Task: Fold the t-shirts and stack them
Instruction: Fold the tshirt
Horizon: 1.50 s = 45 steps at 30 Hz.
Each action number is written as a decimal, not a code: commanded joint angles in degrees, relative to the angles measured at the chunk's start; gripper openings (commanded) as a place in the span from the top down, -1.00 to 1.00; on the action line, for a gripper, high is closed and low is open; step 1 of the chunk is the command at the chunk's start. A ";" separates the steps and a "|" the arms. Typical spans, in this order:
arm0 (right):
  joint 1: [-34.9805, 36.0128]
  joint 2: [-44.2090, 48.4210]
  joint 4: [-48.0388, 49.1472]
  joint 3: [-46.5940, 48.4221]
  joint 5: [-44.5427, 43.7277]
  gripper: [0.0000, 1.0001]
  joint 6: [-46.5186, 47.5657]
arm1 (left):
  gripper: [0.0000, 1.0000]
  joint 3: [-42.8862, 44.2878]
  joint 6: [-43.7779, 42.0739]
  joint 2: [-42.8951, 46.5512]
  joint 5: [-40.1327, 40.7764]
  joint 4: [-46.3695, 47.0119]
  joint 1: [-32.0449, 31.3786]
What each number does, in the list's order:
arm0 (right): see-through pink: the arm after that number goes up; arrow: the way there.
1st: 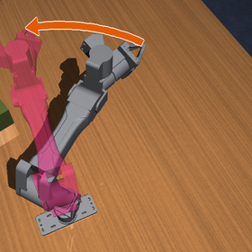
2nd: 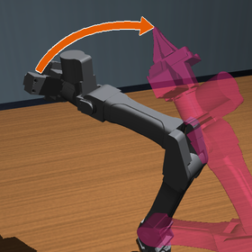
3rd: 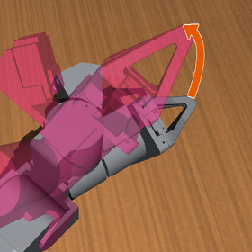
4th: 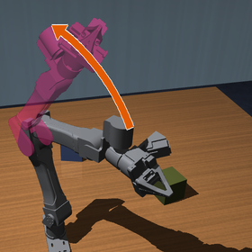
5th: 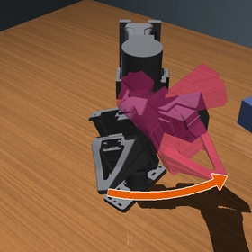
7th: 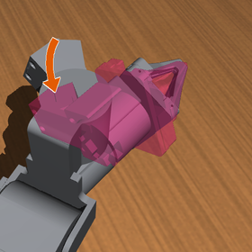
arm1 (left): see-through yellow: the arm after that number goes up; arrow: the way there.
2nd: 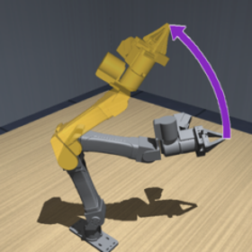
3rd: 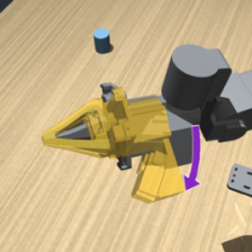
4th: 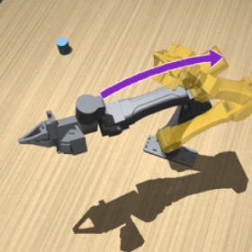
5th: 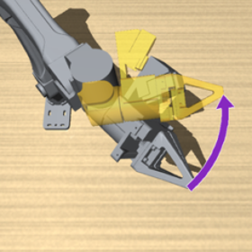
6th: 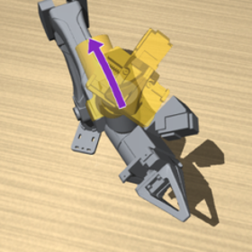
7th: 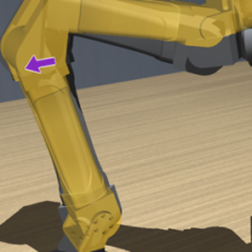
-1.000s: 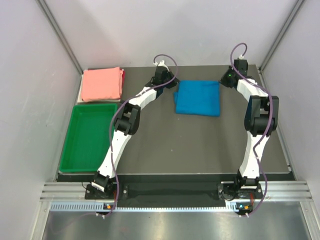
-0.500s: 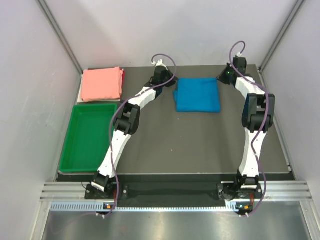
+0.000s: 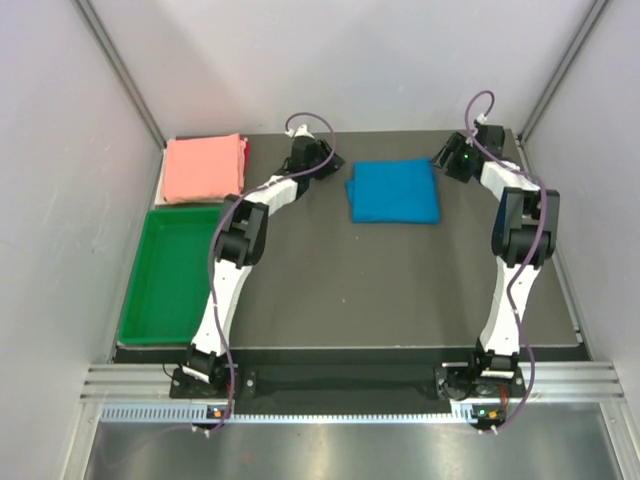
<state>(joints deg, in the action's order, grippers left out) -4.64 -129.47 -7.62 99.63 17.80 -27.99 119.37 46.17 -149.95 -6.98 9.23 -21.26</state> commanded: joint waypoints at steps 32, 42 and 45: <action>-1.51 -1.13 -4.77 -2.44 15.95 -0.38 15.42 | -0.12 -13.82 -13.12 10.38 -7.27 -7.38 -4.32; -1.68 -7.46 -5.40 5.22 18.05 0.33 9.36 | 0.18 -9.51 -12.78 6.69 -6.90 -8.97 -4.06; -1.68 -8.43 -1.62 3.90 21.04 0.41 5.41 | 0.20 -9.77 -12.07 7.03 -7.08 -8.97 -3.79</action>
<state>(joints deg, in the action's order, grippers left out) -6.55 -135.85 -12.80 102.89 36.77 -18.50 108.57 34.41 -141.34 -15.35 2.28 -25.65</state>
